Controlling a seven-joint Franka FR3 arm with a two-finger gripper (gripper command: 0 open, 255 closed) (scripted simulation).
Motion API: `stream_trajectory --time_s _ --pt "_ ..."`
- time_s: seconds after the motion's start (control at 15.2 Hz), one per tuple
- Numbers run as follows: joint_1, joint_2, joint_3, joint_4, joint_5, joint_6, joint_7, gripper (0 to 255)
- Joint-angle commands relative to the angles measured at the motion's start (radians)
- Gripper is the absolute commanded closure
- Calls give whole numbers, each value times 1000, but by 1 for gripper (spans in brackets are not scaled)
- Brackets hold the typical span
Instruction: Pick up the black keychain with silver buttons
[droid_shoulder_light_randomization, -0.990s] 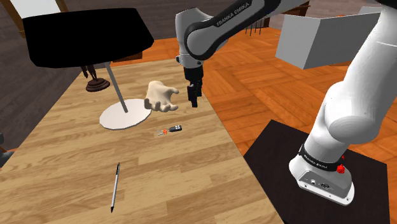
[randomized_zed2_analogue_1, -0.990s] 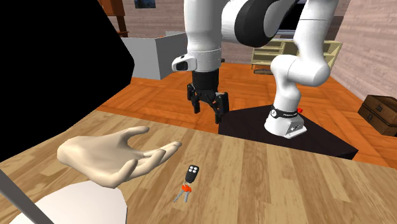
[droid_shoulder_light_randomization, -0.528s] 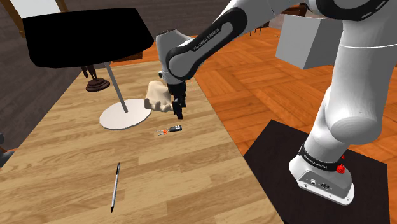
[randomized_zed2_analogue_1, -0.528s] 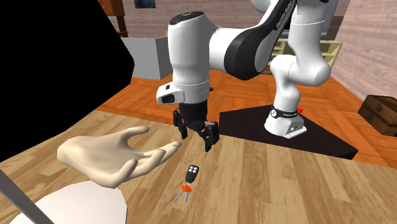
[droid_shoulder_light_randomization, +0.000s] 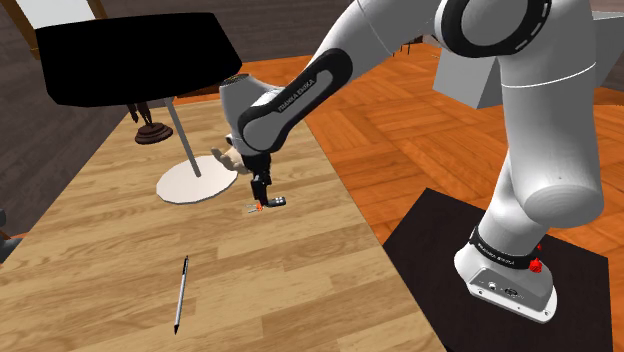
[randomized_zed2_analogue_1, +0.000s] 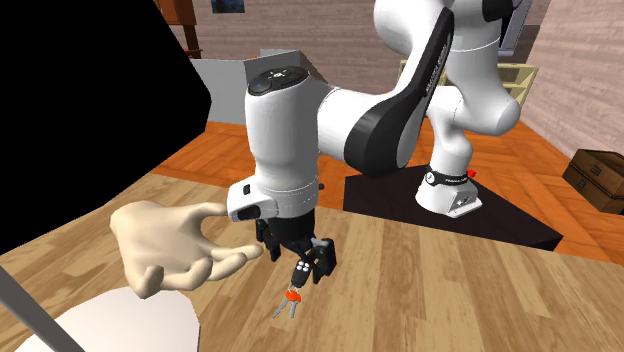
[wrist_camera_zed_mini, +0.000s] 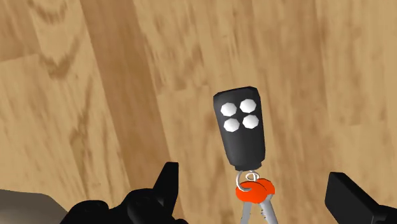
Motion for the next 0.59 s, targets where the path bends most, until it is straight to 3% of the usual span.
stream_trajectory --time_s 0.0,0.4,0.46,0.53 --pt "3 24 -2 0 -7 24 2 0" --pt "6 61 -7 -11 -16 71 9 0" --pt "6 62 -8 -10 -17 71 9 255" --pt "6 62 -8 -11 -17 72 9 255"
